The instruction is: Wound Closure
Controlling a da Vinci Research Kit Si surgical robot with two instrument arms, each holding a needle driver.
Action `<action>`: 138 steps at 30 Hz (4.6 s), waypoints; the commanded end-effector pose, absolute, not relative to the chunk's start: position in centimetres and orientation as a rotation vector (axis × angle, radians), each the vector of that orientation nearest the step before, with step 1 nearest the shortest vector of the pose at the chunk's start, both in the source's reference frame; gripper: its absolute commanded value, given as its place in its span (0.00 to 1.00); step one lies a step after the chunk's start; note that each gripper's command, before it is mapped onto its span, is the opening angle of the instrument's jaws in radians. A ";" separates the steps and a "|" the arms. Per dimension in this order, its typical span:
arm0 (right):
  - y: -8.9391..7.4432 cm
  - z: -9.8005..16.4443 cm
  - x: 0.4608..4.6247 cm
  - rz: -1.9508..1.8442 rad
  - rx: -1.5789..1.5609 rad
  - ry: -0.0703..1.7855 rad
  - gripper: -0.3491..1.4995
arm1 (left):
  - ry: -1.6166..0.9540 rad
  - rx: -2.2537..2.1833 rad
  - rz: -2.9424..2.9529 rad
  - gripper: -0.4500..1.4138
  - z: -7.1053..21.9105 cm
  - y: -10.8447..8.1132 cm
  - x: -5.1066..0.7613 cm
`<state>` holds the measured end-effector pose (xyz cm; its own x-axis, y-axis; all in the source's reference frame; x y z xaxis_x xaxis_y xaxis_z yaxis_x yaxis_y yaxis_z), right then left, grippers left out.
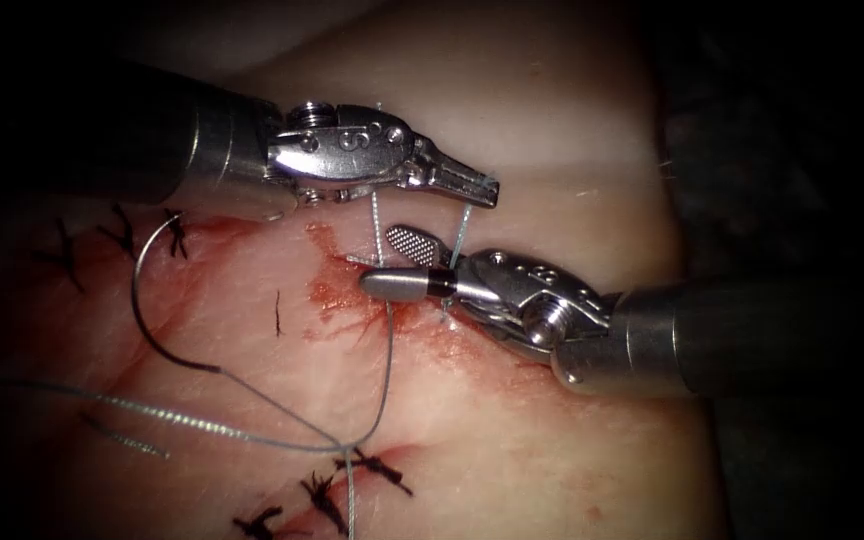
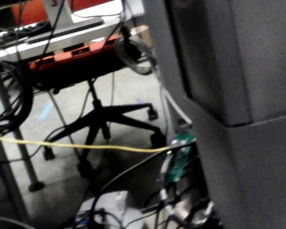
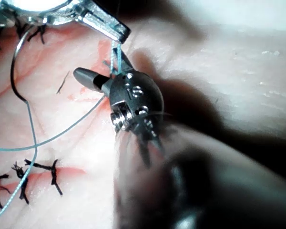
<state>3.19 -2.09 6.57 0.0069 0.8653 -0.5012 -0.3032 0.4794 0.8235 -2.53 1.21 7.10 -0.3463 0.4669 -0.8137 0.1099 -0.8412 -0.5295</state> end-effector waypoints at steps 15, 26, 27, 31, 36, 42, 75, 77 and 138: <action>-2.1 6.6 3.24 1.070 0.639 1.225 0.00 | -0.755 -1.642 2.282 0.00 7.1 1.2 -2.58; -2.0 6.6 3.22 1.053 0.628 1.248 0.91 | -0.760 -1.646 2.241 0.00 6.9 1.4 -2.42; -2.0 6.6 3.22 1.055 0.631 1.251 0.93 | -0.759 -1.648 2.235 0.00 6.9 1.4 -2.40; -1.9 6.4 3.14 1.042 0.636 1.288 0.94 | -0.748 -1.653 2.192 0.00 6.8 1.5 -2.25; -1.7 6.2 2.76 1.062 0.629 1.299 0.92 | -0.743 -1.671 2.134 0.00 6.5 1.6 -1.96; -1.5 6.1 2.28 1.104 0.609 1.304 0.91 | -0.807 -1.506 1.987 0.00 6.4 1.5 -1.33; -1.7 6.2 2.40 1.110 0.581 1.296 0.91 | -0.832 -1.000 1.899 0.08 7.3 1.4 -0.63; -1.7 6.2 2.40 1.110 0.580 1.296 0.92 | -0.823 -0.999 1.896 0.09 7.4 1.4 -0.69; -1.7 6.2 2.38 1.110 0.584 1.295 0.94 | -1.272 -0.960 2.313 0.47 6.0 1.1 -0.88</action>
